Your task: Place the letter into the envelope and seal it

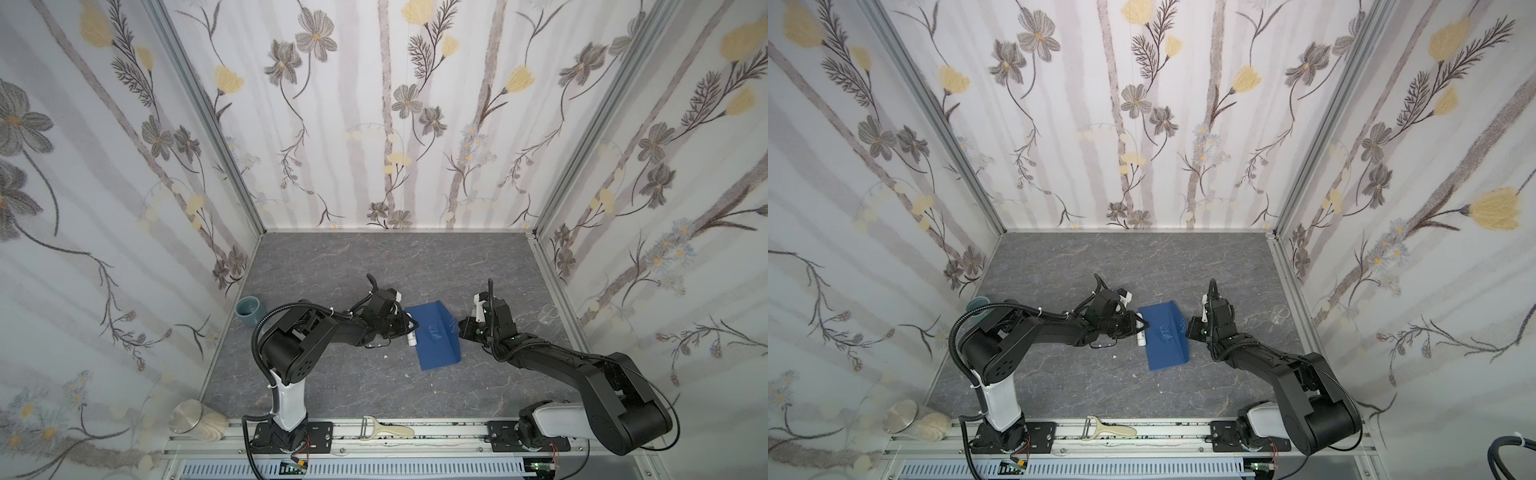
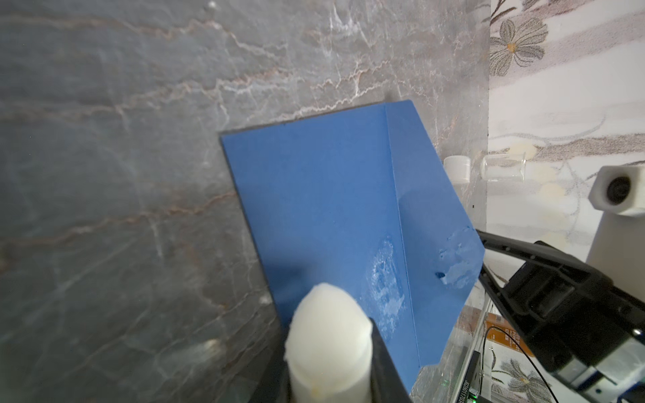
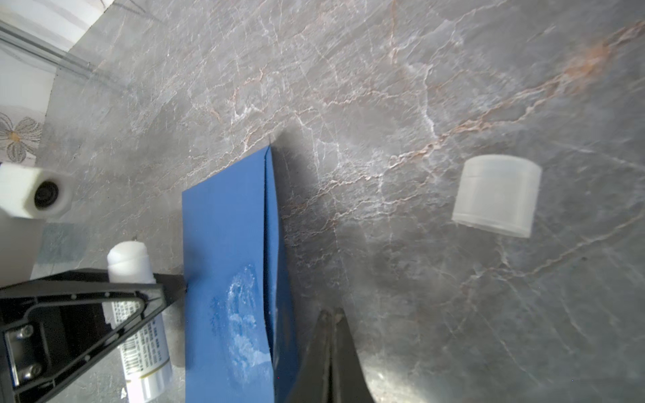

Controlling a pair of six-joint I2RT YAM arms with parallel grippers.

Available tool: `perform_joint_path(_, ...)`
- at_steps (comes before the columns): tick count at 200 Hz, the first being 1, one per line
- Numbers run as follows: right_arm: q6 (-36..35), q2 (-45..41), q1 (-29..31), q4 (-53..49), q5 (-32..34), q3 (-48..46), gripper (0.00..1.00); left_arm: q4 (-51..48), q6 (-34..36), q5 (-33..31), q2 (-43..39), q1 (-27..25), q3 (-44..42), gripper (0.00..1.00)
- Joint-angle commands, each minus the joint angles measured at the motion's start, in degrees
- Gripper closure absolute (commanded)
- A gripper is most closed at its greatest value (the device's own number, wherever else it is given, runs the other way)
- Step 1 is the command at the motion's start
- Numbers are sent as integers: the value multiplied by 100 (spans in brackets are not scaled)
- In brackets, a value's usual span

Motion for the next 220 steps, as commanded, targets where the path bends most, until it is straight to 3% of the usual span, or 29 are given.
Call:
perform_joint_path(1, 154, 54, 121, 431, -115, -4, 100, -203, 71, -69, 103, 42, 52, 100)
perform_joint_path(78, 392, -53, 728, 302, 6, 78, 100, -203, 39, -18, 110, 49, 24, 100)
perform_joint_path(220, 626, 1817, 978, 712, -505, 740, 100, -45, -199, -38, 337, -22, -91, 100)
